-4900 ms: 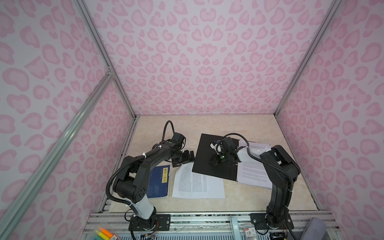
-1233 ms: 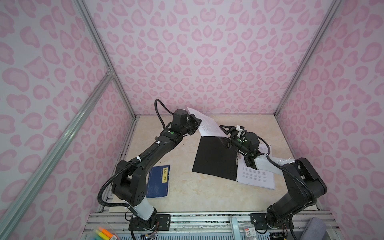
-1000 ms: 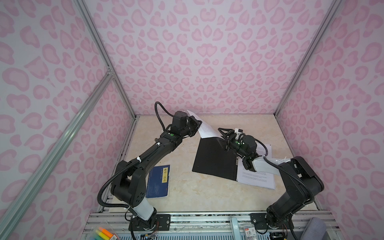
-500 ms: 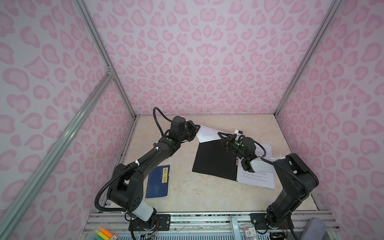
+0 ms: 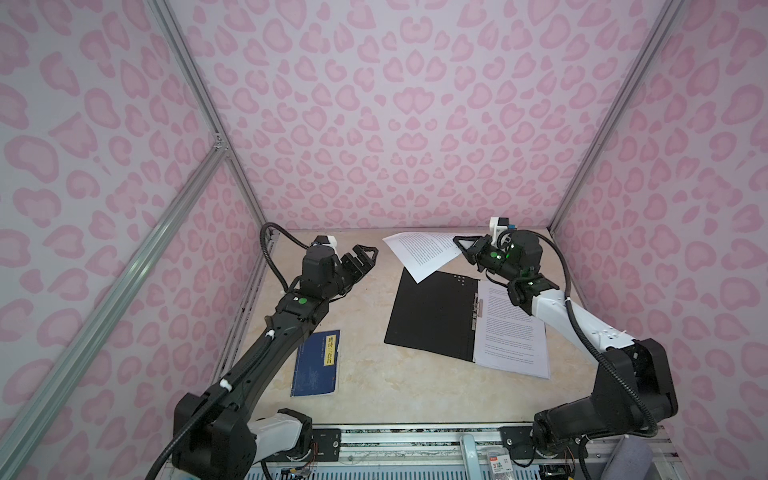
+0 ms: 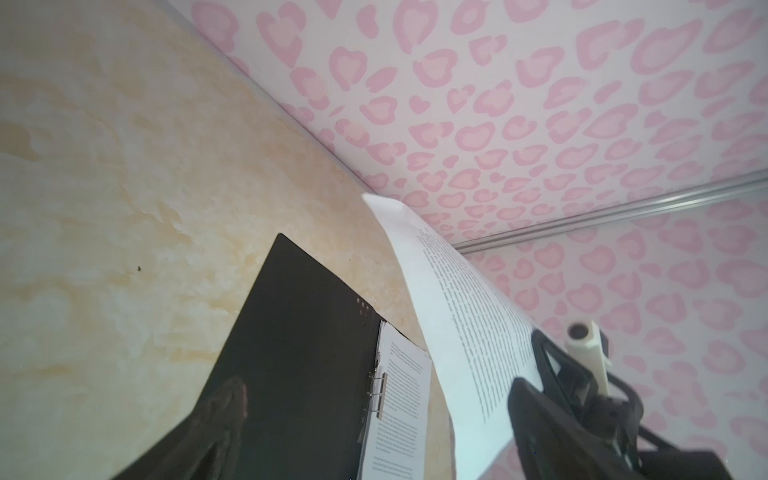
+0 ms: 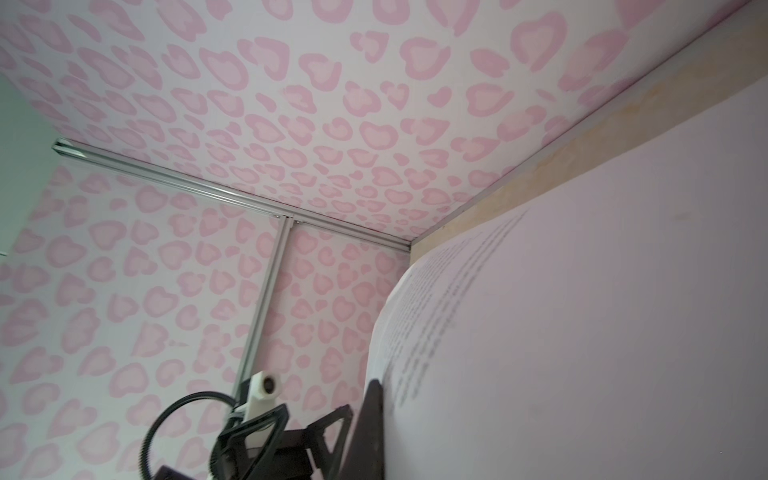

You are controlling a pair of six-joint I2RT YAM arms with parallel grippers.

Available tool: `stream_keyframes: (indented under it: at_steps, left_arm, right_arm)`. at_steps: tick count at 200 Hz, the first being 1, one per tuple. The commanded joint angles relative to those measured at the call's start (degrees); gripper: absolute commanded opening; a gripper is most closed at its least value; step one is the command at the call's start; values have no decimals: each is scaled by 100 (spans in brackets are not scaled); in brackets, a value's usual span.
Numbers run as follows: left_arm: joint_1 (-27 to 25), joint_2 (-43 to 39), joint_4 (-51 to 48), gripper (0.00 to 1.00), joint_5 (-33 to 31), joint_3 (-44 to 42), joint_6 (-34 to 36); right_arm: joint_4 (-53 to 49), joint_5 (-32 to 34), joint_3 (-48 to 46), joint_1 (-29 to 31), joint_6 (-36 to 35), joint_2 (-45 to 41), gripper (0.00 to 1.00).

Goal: Put the files into the folder
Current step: 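Lay the text sheet onto the folder clip with the right gripper while left withdraws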

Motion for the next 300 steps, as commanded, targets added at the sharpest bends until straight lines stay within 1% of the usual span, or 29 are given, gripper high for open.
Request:
stream_keyframes:
  at_steps: [1, 9, 19, 32, 46, 58, 80, 87, 98, 105, 114, 131, 158, 169, 188, 191, 231, 300]
  left_arm:
    - [66, -380, -1033, 98, 470, 200, 1630]
    - [77, -404, -1528, 98, 652, 431, 1977]
    - [79, -405, -1998, 98, 915, 627, 2353]
    - [77, -413, -2447, 98, 1153, 764, 2706]
    - [78, -436, -2687, 98, 1186, 790, 2920]
    - [73, -457, -2710, 98, 1195, 729, 3002]
    - [73, -462, -2622, 98, 1416, 578, 3037]
    - [65, -488, -2555, 98, 1491, 490, 3027]
    - [51, -542, -2445, 98, 1588, 327, 3002]
    - [35, -580, -2396, 98, 1630, 228, 3011]
    - [-18, -654, -2366, 98, 1588, 99, 3046]
    - [-138, -735, -2395, 98, 1485, -56, 3112]
    - [-440, -951, -2497, 98, 1237, -49, 3271]
    - [-481, -998, -2494, 98, 1161, -82, 3284]
    - [-512, -1079, -2503, 98, 1040, -110, 3285]
    - [-517, -1088, -2503, 98, 1034, -108, 3289]
    - [-549, -1117, -2495, 98, 1008, -126, 3280]
    - [-558, -1082, -2472, 98, 966, -157, 3262]
  right_arm:
    - [-3724, -706, 925, -354, -3015, 254, 0]
    - [-4487, -870, 1243, -529, -3616, 421, 0]
    - [-5328, -877, 1540, -783, -4207, 618, 0]
    - [-6035, -887, 1649, -1098, -4822, 808, 0]
    - [-6261, -630, 1423, -1488, -5007, 954, 0]
    - [-6571, -611, 1333, -1757, -5251, 1151, 0]
    - [-7043, 198, 1266, -1903, -5630, 1268, 0]
    - [-7152, 421, 1266, -1947, -5680, 1265, 0]
    - [-7378, 1088, 1342, -1969, -5769, 1317, 0]
    - [-7517, 1308, 1410, -1977, -5840, 1365, 0]
    - [-7660, 1504, 1471, -1985, -5916, 1448, 0]
    - [-7870, 2359, 1605, -1985, -5921, 1573, 0]
    - [-8005, 3190, 1728, -1860, -5948, 1852, 0]
    - [-7992, 3336, 1762, -1845, -5948, 1954, 0]
    - [-8095, 3937, 1766, -1797, -5934, 2074, 0]
    - [-8108, 3992, 1937, -1787, -5945, 2087, 0]
    - [-8092, 4439, 2094, -1740, -5974, 2166, 0]
    - [-7918, 4024, 2066, -1580, -6044, 2343, 0]
